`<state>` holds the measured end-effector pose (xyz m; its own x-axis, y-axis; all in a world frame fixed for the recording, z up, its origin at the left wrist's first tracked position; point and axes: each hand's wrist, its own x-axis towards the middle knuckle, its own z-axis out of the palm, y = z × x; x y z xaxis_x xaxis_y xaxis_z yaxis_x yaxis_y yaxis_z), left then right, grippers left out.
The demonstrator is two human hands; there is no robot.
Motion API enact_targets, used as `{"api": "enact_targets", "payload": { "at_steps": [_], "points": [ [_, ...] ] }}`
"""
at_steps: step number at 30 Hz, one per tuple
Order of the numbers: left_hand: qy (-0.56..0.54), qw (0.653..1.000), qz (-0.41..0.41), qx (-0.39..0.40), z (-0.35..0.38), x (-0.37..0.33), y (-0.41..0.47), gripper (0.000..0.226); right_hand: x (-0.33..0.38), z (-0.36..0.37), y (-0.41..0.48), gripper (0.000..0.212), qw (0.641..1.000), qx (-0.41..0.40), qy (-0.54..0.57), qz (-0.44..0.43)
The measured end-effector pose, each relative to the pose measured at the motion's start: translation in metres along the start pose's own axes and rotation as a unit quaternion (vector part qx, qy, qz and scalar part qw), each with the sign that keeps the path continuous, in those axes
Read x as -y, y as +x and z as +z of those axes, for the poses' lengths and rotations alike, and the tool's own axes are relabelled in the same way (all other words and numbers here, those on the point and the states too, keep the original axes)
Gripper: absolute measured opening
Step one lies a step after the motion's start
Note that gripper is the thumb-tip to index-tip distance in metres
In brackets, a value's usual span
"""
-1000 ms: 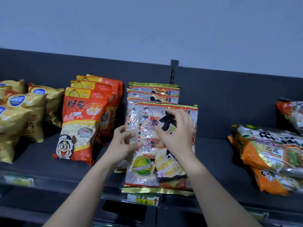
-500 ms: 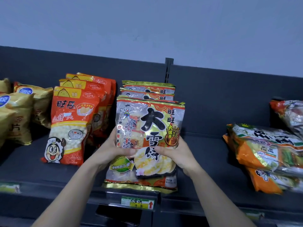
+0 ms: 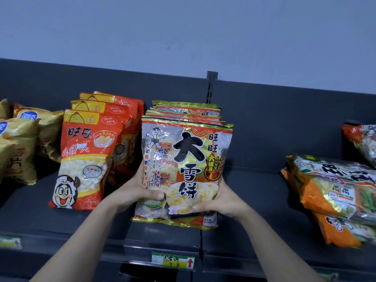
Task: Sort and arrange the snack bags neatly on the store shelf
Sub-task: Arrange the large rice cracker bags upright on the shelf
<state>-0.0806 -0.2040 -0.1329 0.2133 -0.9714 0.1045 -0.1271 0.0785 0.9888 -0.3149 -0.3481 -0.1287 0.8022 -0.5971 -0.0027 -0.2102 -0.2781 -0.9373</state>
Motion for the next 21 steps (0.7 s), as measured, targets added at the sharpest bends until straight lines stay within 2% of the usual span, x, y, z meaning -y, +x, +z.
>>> {"api": "enact_targets", "payload": {
  "at_steps": [5,10,14,17,21],
  "points": [
    [-0.014,0.998,0.038,-0.053,0.007,0.002,0.017,0.116,-0.001,-0.003,0.010,0.109,0.996,-0.087,-0.007,-0.025],
    [-0.024,0.999,0.022,-0.002,-0.001,0.002,0.023,0.130,-0.005,-0.006,0.015,0.099,0.998,-0.039,0.032,-0.025],
    [-0.093,0.996,-0.007,-0.008,-0.014,-0.002,0.034,0.138,-0.003,-0.013,0.022,0.114,0.998,-0.030,0.058,-0.013],
    [-0.091,0.996,-0.022,0.013,-0.018,-0.006,0.045,0.143,0.000,-0.021,0.029,0.123,0.998,-0.019,0.052,-0.001],
    [-0.116,0.992,-0.039,0.022,-0.016,-0.003,0.054,0.144,0.001,-0.021,0.033,0.123,0.998,-0.017,0.052,-0.001]
  ]
}}
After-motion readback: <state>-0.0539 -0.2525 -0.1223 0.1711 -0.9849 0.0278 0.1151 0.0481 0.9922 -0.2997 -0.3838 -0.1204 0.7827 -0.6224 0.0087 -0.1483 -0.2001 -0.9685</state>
